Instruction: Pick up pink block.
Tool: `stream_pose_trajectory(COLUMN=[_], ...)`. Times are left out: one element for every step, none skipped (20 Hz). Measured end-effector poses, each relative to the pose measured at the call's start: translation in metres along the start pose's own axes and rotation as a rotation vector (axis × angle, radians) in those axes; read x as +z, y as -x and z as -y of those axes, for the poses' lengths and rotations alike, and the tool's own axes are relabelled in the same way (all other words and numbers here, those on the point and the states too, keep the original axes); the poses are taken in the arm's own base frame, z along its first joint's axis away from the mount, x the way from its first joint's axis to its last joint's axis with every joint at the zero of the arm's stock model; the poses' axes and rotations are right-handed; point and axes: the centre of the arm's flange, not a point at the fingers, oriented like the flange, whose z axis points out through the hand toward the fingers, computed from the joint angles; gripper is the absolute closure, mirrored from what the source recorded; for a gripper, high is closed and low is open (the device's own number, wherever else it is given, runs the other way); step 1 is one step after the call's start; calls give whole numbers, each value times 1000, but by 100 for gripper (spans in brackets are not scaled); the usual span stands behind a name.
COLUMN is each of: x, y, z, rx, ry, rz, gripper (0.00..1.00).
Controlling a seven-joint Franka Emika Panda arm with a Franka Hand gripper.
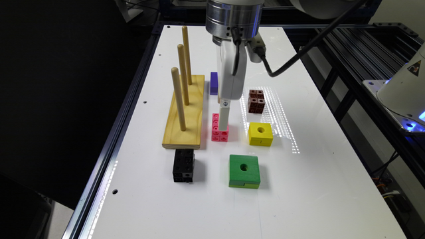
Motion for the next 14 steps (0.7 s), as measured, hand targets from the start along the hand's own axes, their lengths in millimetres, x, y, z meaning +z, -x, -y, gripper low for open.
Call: stream_pose_trajectory(x=[1,2,3,10,17,24,31,37,41,43,44,44,44,44], y=[0,0,0,0,0,0,0,0,-1,-2,-3,-4,-5,-5], z=[1,1,1,0,-1,-1,-1,-1,-1,0,1,3,3,4], rx=[0,0,0,1,2,3,4,5,5,6,7,7,7,7], ry=[0,1,2,7,8,7,6,4,3,2,1,0,-1,-2], rz=[1,2,3,10,13,16,19,20,21,22,23,22,22,21], gripper=[0,0,0,0,0,0,0,0,0,0,0,0,0,0])
